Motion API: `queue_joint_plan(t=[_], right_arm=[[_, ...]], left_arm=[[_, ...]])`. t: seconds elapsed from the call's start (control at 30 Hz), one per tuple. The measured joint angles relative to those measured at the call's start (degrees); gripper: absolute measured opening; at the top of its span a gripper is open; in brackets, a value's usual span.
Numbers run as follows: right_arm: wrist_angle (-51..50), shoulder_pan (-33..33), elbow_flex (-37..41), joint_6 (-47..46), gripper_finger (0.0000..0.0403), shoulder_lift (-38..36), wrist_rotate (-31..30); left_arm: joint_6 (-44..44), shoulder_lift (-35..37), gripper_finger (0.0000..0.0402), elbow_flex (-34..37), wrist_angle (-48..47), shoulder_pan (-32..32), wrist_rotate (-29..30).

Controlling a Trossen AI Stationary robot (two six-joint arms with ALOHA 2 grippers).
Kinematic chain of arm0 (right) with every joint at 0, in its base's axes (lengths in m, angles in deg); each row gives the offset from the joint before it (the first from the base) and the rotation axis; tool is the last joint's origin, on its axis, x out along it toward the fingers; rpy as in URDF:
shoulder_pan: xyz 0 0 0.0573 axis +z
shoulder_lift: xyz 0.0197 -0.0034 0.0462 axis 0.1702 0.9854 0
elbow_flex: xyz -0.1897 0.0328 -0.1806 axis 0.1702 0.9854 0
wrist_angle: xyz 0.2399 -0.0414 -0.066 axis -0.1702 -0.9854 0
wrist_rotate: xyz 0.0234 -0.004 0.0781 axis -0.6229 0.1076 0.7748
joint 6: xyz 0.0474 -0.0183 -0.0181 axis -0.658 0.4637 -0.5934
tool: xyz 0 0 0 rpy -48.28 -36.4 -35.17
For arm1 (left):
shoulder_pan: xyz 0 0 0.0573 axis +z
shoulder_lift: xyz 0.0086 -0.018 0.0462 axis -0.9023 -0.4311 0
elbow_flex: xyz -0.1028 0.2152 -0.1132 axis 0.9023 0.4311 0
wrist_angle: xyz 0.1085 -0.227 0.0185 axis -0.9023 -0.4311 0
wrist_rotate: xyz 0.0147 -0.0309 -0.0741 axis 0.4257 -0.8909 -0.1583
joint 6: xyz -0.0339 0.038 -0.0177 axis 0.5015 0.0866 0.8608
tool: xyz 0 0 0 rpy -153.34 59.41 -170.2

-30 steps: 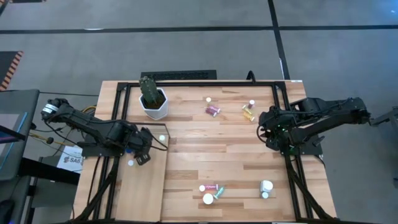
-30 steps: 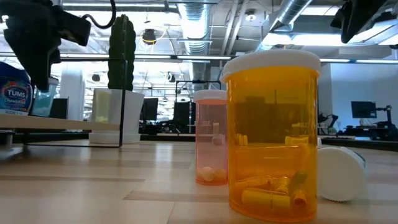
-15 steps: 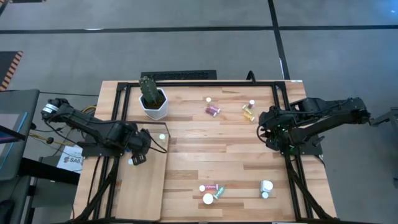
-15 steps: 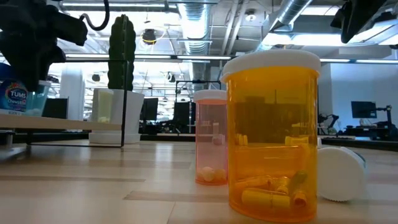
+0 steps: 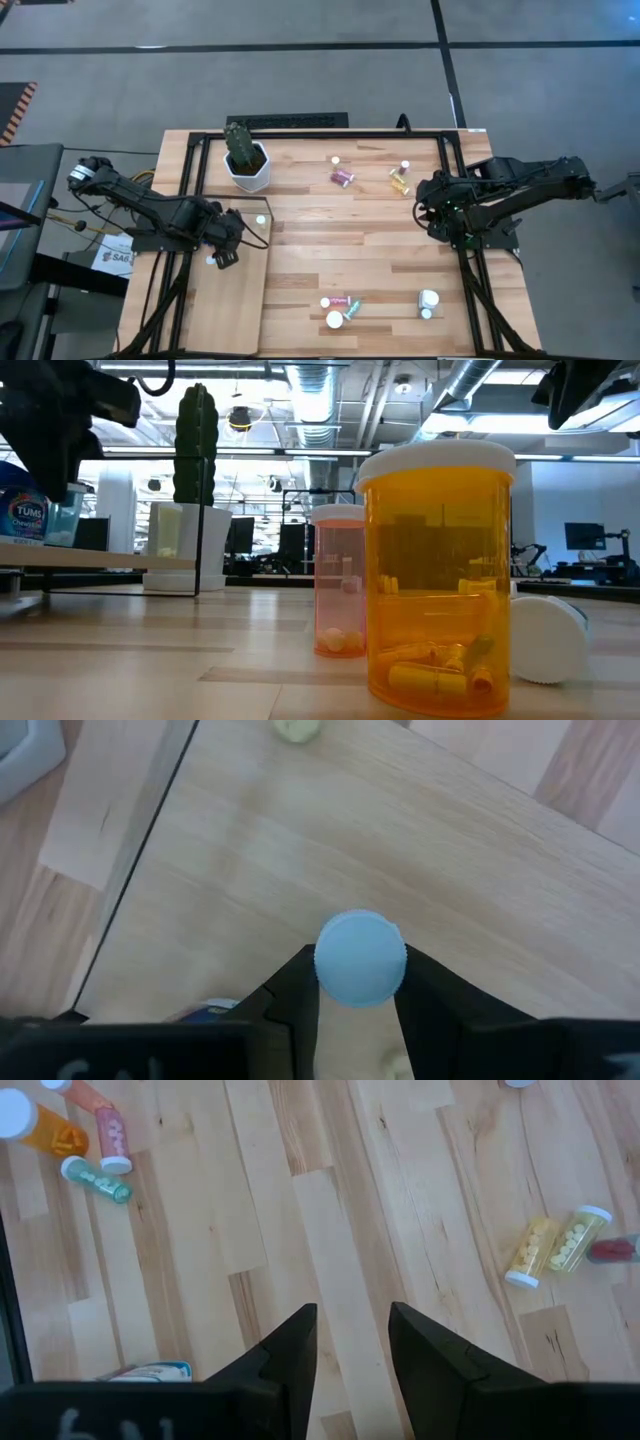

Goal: Pick and place medicine bottles onto shelf by color
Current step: Put the light blue pill bottle on the shelf

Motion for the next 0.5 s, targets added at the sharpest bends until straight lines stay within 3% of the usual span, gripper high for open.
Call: queue_joint_plan(t=[0.5], right_arm=[[0.0, 0.0, 0.0, 0.0, 0.0148, 0.0, 0.0]], left_arm=[[1.0, 0.0, 0.0094, 0.0, -0.6, -1.2, 2.7]])
